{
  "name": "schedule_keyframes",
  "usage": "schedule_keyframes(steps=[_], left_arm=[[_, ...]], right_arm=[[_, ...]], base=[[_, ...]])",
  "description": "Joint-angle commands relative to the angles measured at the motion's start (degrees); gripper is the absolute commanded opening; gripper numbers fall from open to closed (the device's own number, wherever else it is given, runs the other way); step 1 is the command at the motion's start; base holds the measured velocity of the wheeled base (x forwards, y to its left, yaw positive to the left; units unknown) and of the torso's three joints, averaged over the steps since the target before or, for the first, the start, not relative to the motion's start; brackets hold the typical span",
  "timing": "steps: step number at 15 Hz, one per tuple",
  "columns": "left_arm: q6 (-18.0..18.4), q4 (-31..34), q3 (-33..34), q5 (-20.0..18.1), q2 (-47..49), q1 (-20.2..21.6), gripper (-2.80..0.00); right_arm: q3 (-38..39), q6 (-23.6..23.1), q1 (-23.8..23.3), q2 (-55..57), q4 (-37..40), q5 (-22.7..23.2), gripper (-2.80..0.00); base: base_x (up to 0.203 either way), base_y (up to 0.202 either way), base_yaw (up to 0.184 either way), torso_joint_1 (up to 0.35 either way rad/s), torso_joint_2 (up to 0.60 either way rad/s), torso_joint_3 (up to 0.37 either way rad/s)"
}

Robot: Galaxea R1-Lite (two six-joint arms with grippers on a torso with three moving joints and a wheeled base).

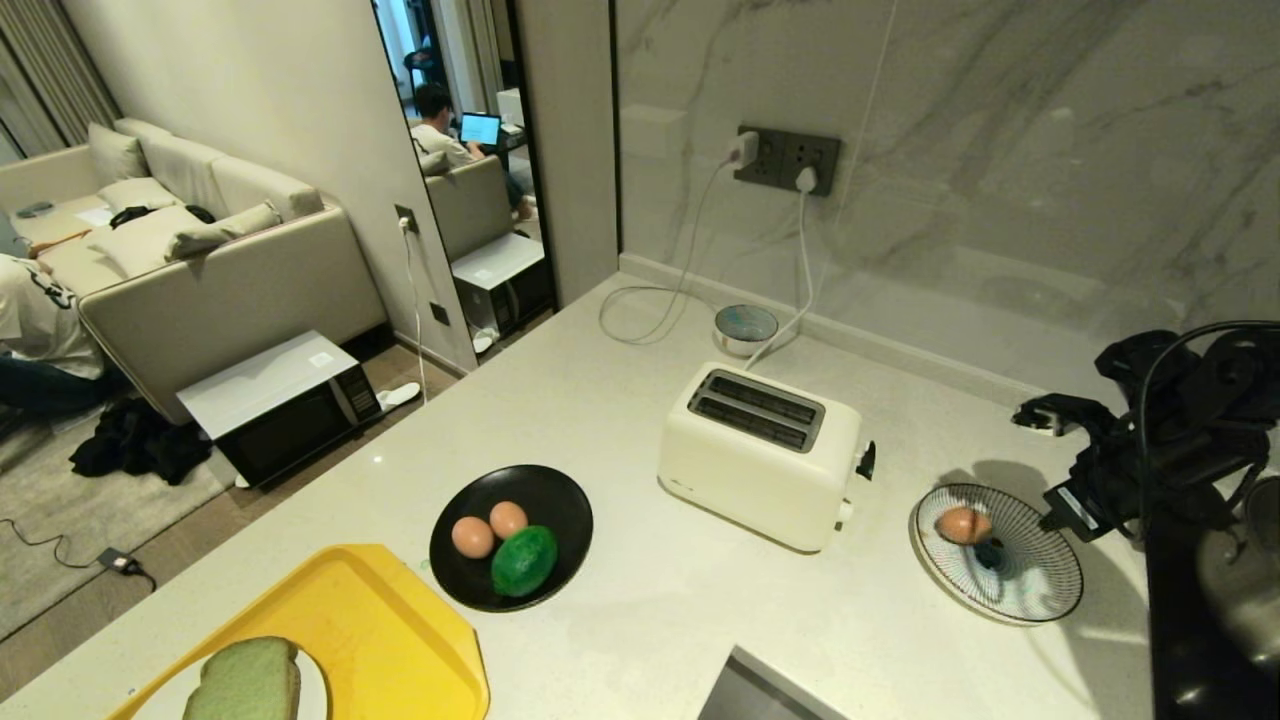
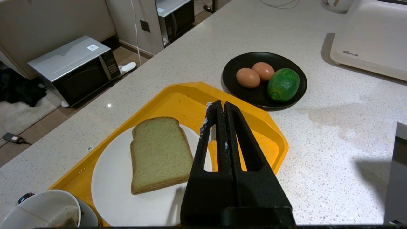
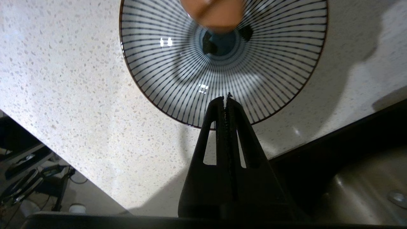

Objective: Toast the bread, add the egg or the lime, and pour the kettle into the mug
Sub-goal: Pick up the egg

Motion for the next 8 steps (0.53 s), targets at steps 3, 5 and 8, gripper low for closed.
schedule_keyframes(steps=[3,5,8], left_arm=[[0.0,0.0,0.0,0.0,0.0,0.0,-2.80],[-0.1,0.0,0.0,0.0,0.0,0.0,-2.80],[0.0,0.0,0.0,0.0,0.0,0.0,-2.80]], right_arm=[[0.4,-0.2,0.3,0.9,0.3,0.0,-2.80],[0.7,-0.6,1.2,1.1,0.4,0.2,-2.80],[0.5,-0.8,1.3,1.3,0.4,0.4,-2.80]], base=[[0.000,0.000,0.000,0.000,0.00,0.000],[0.000,0.000,0.000,0.000,0.00,0.000],[0.000,0.000,0.000,0.000,0.00,0.000]])
